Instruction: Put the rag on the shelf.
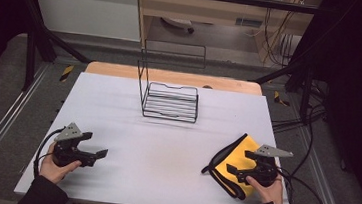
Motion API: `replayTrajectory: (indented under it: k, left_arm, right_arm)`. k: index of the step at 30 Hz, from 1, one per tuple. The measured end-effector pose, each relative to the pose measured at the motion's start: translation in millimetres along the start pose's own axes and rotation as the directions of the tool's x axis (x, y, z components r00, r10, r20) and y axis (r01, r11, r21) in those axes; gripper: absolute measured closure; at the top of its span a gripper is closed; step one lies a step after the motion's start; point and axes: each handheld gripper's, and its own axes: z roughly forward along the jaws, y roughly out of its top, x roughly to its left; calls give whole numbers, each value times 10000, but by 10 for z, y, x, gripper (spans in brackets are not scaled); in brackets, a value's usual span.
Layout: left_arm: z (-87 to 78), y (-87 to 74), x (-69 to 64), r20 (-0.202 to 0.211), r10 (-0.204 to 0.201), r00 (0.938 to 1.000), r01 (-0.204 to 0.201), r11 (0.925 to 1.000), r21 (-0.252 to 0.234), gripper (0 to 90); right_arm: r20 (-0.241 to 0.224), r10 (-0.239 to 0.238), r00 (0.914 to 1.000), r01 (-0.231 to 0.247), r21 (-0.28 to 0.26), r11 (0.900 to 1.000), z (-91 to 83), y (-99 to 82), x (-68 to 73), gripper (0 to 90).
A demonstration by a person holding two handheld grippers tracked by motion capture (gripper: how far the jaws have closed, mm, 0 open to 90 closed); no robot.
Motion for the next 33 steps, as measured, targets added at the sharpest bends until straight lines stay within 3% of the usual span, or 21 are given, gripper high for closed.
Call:
replayTrajectory:
  k: [14,22,26,27,31,32,33]
  left_arm:
    - [-7,-8,-8,-11,12,10000,-12,10000,-18,82]
    - [0,-13,-19,-24,60,10000,-60,10000,50,85]
    - [2,-12,-22,-15,84,10000,-83,9999,67,88]
    - [7,-13,-29,-32,74,10000,-73,9999,79,92]
    - [10,-12,-32,-57,187,9998,-187,9997,125,95]
    - [11,-12,-34,-87,228,9997,-227,9996,151,98]
    - [11,-12,-34,-87,228,9997,-227,9996,151,99]
  right_arm:
    - [234,56,9997,-65,404,9992,23,31,74,46]
    - [285,-423,9987,399,806,9959,107,87,212,103]
    - [293,-643,9975,605,1167,9913,179,121,329,170]
    - [276,-850,9960,805,1367,9873,213,125,376,254]
    - [150,-966,9952,929,1629,9823,275,114,435,348]
    - [154,-1158,9932,1109,1867,9761,317,98,471,425]
    - [154,-1158,9932,1109,1867,9761,317,98,471,425]
